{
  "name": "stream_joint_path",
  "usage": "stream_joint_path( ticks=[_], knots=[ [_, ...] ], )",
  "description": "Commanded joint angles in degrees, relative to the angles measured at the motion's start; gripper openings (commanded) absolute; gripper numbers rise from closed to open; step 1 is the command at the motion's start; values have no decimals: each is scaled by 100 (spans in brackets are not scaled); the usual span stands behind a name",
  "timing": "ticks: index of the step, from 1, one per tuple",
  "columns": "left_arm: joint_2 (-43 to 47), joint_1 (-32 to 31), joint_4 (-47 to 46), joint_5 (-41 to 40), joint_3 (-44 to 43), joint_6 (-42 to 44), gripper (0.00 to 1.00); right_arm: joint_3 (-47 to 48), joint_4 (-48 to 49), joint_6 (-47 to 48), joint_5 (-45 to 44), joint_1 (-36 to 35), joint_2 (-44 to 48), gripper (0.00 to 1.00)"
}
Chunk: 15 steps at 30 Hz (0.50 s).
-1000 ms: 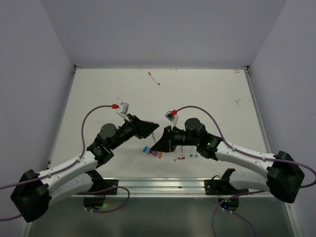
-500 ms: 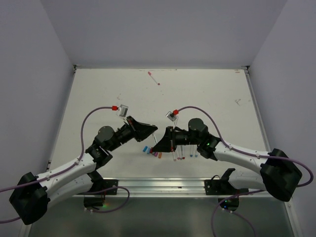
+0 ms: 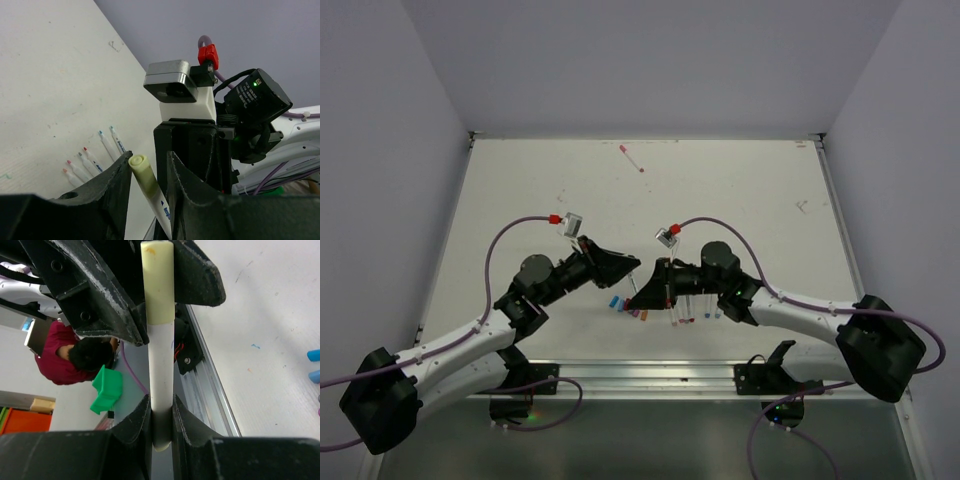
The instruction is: Open the pen caps
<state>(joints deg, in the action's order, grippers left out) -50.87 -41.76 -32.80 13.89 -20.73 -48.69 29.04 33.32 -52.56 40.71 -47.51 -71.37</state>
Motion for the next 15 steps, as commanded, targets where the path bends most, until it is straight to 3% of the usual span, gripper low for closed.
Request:
stream_joint_path(
  ticks=[1,8,11,14,15],
  knots=[
    [104,10,-157,193,-159,114,37,-74,254,-150,183,13,-26,0],
    [148,36,-95,175,-159,105,28,-153,289,-176,174,13,18,0],
    [148,54,-95,184,-151,87,20,-170,298,-185,174,13,45,0],
    [130,80,-113,211,-159,44,1,-188,289,-185,174,13,53,0],
    [121,89,-113,219,-168,9,0,-188,280,-168,148,13,53,0]
  ],
)
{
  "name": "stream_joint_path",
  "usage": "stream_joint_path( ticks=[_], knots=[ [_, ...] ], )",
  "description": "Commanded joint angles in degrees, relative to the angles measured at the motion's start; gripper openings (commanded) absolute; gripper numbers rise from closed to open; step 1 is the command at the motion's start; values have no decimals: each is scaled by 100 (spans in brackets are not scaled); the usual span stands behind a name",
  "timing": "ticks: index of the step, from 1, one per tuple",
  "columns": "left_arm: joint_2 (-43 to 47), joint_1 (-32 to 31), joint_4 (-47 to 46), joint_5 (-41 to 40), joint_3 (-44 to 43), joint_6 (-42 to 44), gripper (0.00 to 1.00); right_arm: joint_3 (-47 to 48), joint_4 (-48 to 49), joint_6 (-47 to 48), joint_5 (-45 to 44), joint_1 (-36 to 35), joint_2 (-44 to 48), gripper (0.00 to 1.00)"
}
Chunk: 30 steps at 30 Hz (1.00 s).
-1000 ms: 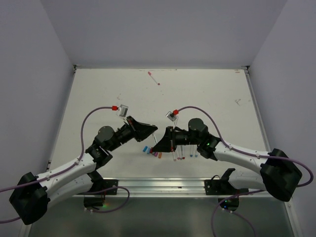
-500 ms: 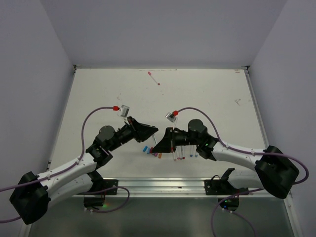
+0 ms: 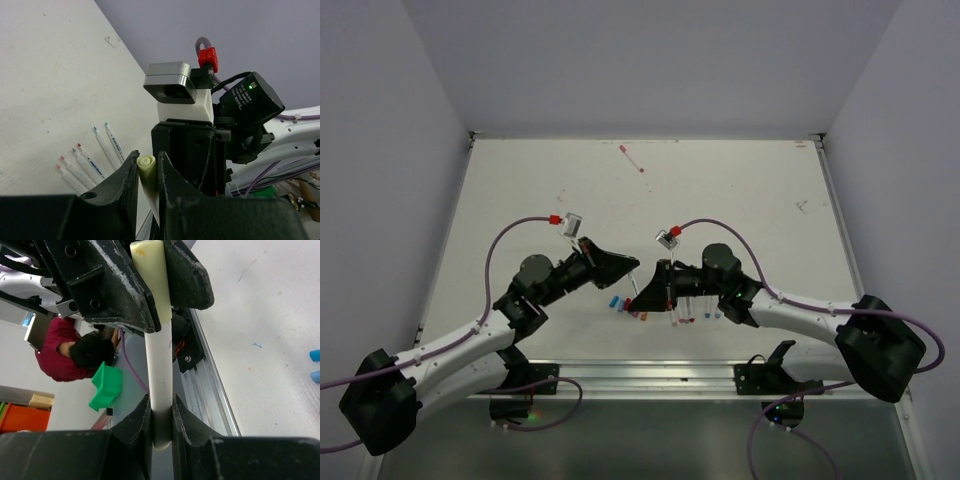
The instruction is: Open the pen caps
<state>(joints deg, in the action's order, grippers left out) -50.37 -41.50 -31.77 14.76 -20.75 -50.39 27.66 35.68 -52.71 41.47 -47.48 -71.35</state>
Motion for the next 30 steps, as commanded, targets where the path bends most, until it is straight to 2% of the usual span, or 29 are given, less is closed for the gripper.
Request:
stream_joint_path(
  ticks=[1,3,4,5,6,7,8,9,10,12,18,23,30],
  knots=[
    [54,63,-207,97,-183,153,0,-68,35,-135,28,11,60,0],
    [-42,71,318,-252,-419,56,0,-24,-444,136,-138,20,139,0],
    [-130,71,703,-446,-603,47,0,124,-857,347,-583,20,209,0],
    [-235,71,1673,-683,-823,56,0,247,-1366,880,-901,3,349,0],
    [-541,71,2153,-1147,-1278,99,0,353,-2250,1068,-1217,-6,428,0],
    [-709,63,2627,-1438,-1508,56,0,537,-2580,1218,-1804,-6,473,0],
    [-859,54,3546,-1781,-1693,-31,0,643,-2888,1515,-2079,-6,499,0],
    [-1095,45,3816,-2306,-1895,-215,0,740,-3405,1648,-2326,-24,534,0],
    [-1176,45,3975,-2503,-1915,-312,0,924,-3549,1772,-2633,-59,535,0],
    [-1421,45,3898,-2750,-1932,-505,0,1109,-4250,2123,-3511,-260,474,0],
    [-2257,45,3704,-3048,-2450,-542,0,1567,-5166,2274,-5163,-753,-1,0],
    [-2469,71,3809,-3471,-2679,-621,0,1523,-5344,2177,-5711,-999,-169,0],
    [-2881,282,3722,-3366,-2943,-612,0,1672,-5695,2212,-6572,-1342,-423,0]
  ],
)
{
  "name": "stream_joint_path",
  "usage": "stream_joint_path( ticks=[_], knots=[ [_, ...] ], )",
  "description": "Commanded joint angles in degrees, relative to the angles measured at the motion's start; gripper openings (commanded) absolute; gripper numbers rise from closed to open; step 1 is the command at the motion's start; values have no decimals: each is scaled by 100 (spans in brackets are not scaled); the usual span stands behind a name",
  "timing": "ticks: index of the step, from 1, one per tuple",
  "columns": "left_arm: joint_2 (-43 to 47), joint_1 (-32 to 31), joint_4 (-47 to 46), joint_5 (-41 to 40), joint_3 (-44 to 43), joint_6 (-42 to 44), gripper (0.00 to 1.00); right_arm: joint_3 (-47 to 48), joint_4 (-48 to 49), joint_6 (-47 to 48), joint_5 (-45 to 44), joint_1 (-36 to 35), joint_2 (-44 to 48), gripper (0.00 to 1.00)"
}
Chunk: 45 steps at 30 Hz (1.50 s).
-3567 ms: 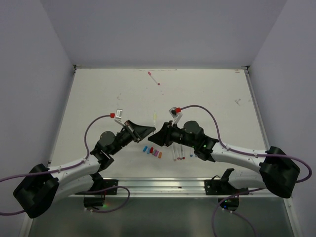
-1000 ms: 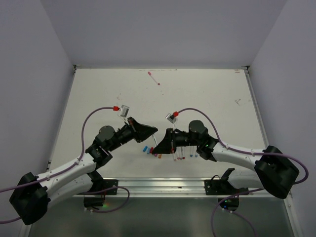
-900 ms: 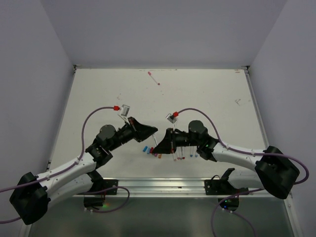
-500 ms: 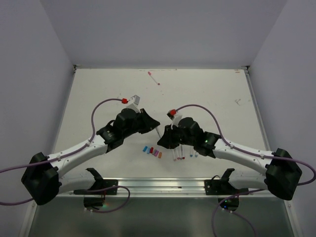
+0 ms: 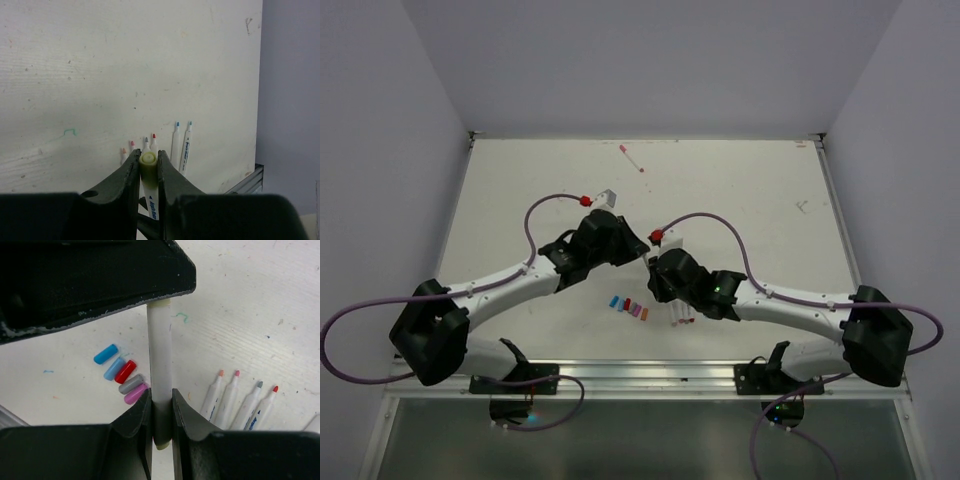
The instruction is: Open the pen caps
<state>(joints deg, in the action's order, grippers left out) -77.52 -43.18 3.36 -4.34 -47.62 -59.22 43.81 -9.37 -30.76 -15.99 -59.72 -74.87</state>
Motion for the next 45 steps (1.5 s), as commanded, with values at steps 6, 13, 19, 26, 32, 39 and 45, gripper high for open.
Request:
stream_joint_path(
  ticks=[6,13,19,26,32,39,45],
  knots=[
    [386,854,-2144,103,840,612,0,-179,-708,1,15,-101,243,0],
    [1009,969,-3760,1962,1737,675,0,-1111,874,-562,3161,1250,982,0],
    [1932,1004,-3861,2113,2169,771,0,-1427,2043,-1203,4569,1516,913,0],
    [1601,996,73,673,737,1965,0,-840,-779,-835,2051,1639,1623,0],
    [1213,996,-18,802,1665,1986,0,-444,-2954,-1440,-455,1789,1660,0],
    [1221,864,-749,760,2432,1853,0,-909,-3510,-2258,-1274,1815,1967,0],
    [1151,802,-880,733,2573,1862,0,-1076,-3581,-2715,-1451,1920,2038,0]
  ],
)
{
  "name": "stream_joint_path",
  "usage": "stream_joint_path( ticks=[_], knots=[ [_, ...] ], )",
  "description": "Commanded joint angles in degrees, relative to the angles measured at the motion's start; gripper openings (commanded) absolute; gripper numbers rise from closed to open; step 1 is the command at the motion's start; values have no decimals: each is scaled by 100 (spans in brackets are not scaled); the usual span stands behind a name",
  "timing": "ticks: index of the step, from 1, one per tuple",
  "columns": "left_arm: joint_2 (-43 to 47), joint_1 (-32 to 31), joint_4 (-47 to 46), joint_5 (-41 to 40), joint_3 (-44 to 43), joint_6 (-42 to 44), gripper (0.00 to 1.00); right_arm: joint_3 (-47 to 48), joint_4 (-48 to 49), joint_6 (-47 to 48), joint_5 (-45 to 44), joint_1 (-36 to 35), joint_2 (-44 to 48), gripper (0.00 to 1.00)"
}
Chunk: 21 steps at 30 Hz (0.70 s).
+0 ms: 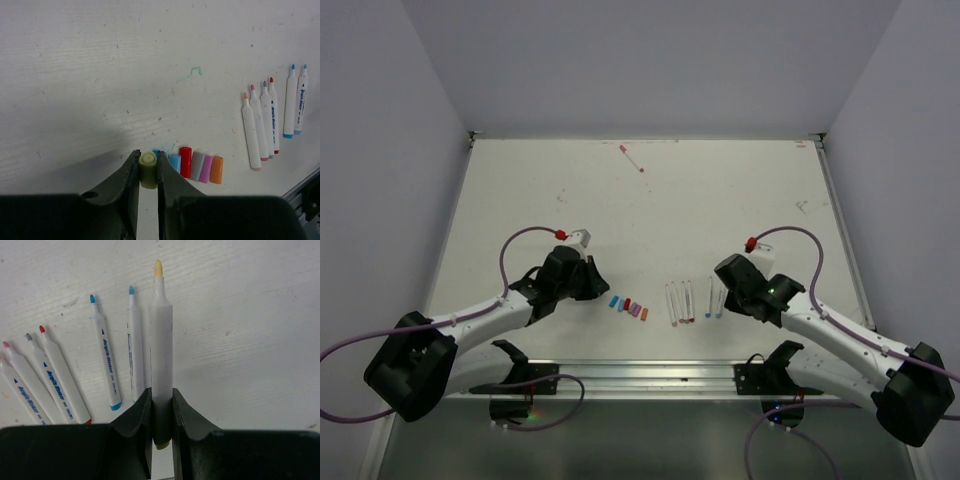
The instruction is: Open the pen caps
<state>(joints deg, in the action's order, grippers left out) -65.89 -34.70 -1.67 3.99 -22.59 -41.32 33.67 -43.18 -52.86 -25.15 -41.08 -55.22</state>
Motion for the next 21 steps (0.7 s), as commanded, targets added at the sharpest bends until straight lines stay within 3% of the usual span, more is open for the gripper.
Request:
stream_joint_path(
  ticks=[1,12,20,21],
  knots=[
    [-38,-46,-395,-91,70,80,0,-71,-200,-541,-553,74,21,0],
    [-258,-63,-755,75,334,72,0,-440,143,-901,-641,399,-297,1],
    [-284,-98,-852,155,448,10,0,-651,696,-717,-228,619,-586,3],
    [-293,-107,-791,120,457,-16,4,-686,740,-699,-210,636,-621,4]
  ],
)
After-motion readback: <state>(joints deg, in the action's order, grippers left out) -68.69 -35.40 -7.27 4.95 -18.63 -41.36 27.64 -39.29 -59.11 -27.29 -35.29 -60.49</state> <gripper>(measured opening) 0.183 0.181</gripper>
